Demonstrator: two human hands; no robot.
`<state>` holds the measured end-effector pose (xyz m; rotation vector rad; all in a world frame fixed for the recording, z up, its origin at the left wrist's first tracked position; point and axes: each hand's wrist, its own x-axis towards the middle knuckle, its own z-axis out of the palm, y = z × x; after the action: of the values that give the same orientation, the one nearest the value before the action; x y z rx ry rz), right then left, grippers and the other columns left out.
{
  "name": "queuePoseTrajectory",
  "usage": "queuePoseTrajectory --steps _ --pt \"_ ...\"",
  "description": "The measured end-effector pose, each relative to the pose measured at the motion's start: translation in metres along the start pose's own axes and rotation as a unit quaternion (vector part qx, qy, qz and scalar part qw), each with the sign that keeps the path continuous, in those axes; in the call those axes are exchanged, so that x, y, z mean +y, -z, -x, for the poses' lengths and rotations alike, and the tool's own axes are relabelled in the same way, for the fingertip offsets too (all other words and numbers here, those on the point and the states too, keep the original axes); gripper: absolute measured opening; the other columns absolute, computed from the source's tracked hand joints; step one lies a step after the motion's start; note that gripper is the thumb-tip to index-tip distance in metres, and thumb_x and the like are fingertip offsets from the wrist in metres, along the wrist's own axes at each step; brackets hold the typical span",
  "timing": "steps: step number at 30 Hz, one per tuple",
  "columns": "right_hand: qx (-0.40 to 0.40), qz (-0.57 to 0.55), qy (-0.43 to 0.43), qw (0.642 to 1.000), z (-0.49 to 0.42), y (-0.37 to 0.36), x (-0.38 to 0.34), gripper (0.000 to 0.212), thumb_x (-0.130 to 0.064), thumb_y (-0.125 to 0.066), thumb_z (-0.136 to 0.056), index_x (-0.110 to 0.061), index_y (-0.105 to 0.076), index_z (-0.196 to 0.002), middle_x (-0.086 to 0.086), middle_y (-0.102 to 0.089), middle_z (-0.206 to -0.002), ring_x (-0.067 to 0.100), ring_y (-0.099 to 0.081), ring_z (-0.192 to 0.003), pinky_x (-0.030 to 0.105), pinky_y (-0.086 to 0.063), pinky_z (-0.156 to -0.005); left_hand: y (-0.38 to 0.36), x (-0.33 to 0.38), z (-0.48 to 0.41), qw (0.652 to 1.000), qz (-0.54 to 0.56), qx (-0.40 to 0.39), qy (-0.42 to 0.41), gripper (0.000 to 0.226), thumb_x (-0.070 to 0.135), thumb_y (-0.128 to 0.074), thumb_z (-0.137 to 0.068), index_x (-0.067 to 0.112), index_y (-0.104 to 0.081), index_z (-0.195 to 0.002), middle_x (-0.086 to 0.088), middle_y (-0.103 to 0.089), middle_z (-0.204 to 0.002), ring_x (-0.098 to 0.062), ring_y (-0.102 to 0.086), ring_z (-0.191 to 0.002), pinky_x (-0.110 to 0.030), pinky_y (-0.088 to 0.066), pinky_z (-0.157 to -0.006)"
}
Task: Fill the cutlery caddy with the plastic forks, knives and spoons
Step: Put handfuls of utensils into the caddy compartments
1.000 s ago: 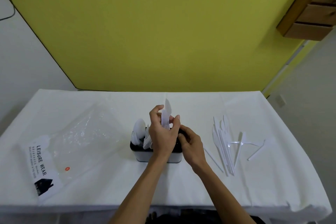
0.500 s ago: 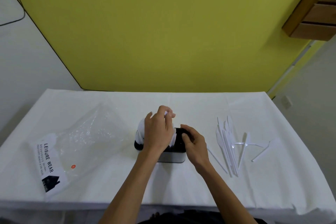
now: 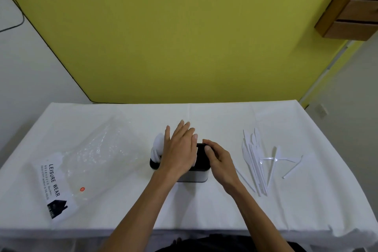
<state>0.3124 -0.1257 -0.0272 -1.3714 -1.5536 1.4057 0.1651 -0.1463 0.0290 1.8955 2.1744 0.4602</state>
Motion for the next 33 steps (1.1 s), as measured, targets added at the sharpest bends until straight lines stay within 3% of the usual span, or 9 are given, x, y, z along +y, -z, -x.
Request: queuePoseTrajectory --steps 5,10,13,16,19,23,25,29,33 --pt "0.11 0.124 -0.022 0.986 0.004 0.039 0.021 0.032 -0.024 -0.049 -0.101 -0.019 -0.061 -0.13 -0.007 -0.065 -0.127 0.01 -0.061 -0.113 0.024 -0.046 -0.095 -0.007 0.042 0.006 0.982 0.145 0.109 -0.057 0.05 0.031 -0.029 -0.102 0.01 -0.068 -0.125 -0.003 -0.058 -0.144 -0.014 -0.037 -0.146 -0.037 -0.018 -0.124" --pt "0.116 0.386 -0.077 0.912 0.018 0.069 0.062 0.026 -0.02 -0.054 -0.095 -0.016 -0.062 -0.119 0.003 -0.064 -0.115 0.021 -0.061 -0.103 0.03 -0.049 -0.077 -0.044 0.09 0.017 0.959 0.267 -0.044 -0.078 0.033 0.025 -0.046 -0.104 0.017 -0.065 -0.129 0.005 -0.061 -0.139 -0.006 -0.048 -0.134 -0.014 -0.032 -0.11" --pt "0.097 0.475 -0.097 0.869 0.029 0.073 0.075 0.017 -0.025 -0.048 -0.096 -0.016 -0.059 -0.106 0.002 -0.064 -0.105 0.022 -0.061 -0.091 0.029 -0.046 -0.068 -0.075 0.094 0.021 0.934 0.321 -0.158 0.012 0.032 0.023 -0.049 -0.102 0.017 -0.064 -0.13 0.004 -0.066 -0.131 -0.009 -0.059 -0.12 -0.014 -0.042 -0.097" --pt "0.059 0.495 -0.126 0.858 0.035 0.078 0.079 0.016 -0.028 -0.041 -0.099 -0.016 -0.051 -0.095 0.001 -0.064 -0.099 0.022 -0.063 -0.086 0.029 -0.039 -0.064 -0.104 0.084 0.02 0.907 0.332 -0.218 0.14 0.033 0.029 -0.05 -0.099 0.018 -0.064 -0.126 0.002 -0.068 -0.125 -0.014 -0.064 -0.113 -0.021 -0.047 -0.095" --pt "0.018 0.486 -0.131 0.864 0.036 0.083 0.079 0.019 -0.032 -0.04 -0.101 -0.018 -0.047 -0.091 0.002 -0.064 -0.096 0.024 -0.064 -0.087 0.03 -0.038 -0.065 -0.139 0.071 0.011 0.875 0.336 -0.253 0.237 0.051 0.043 -0.047 -0.081 0.008 -0.062 -0.115 -0.014 -0.069 -0.115 -0.031 -0.066 -0.107 -0.041 -0.057 -0.092" --pt "-0.028 0.465 -0.098 0.879 0.038 0.09 0.075 0.025 -0.034 -0.039 -0.1 -0.016 -0.049 -0.085 -0.001 -0.058 -0.085 0.023 -0.06 -0.081 0.032 -0.041 -0.065 -0.199 0.054 -0.009 0.847 0.372 -0.228 0.303 0.081 0.06 -0.05 -0.064 0.0 -0.057 -0.119 -0.018 -0.07 -0.113 -0.031 -0.07 -0.101 -0.045 -0.059 -0.088" --pt "-0.045 0.446 -0.078 0.89 0.04 0.092 0.071 0.028 -0.034 -0.041 -0.099 -0.015 -0.05 -0.082 -0.001 -0.059 -0.082 0.021 -0.056 -0.074 0.032 -0.041 -0.063 -0.177 0.066 -0.012 0.817 0.43 -0.207 0.322 0.064 0.056 -0.059 -0.068 0.002 -0.061 -0.101 -0.011 -0.071 -0.086 -0.022 -0.07 -0.078 -0.042 -0.062 -0.081" --pt "0.001 0.413 -0.063 0.908 0.038 0.104 0.07 0.028 -0.037 -0.046 -0.097 -0.015 -0.059 -0.085 -0.001 -0.063 -0.087 0.021 -0.06 -0.08 0.035 -0.05 -0.068 -0.152 0.08 -0.018 0.73 0.561 -0.177 0.349 0.009 0.01 -0.058 -0.097 0.001 -0.059 -0.099 -0.012 -0.068 -0.088 -0.019 -0.07 -0.071 -0.031 -0.058 -0.064" --pt "0.105 0.481 -0.108 0.864 0.027 0.112 0.067 0.026 -0.036 -0.053 -0.098 -0.016 -0.053 -0.114 0.004 -0.056 -0.108 0.023 -0.06 -0.094 0.029 -0.044 -0.07 -0.155 0.078 -0.021 0.713 0.571 -0.151 0.378 0.006 -0.001 -0.051 -0.093 0.0 -0.057 -0.095 -0.013 -0.063 -0.083 -0.022 -0.064 -0.065 -0.034 -0.059 -0.065"
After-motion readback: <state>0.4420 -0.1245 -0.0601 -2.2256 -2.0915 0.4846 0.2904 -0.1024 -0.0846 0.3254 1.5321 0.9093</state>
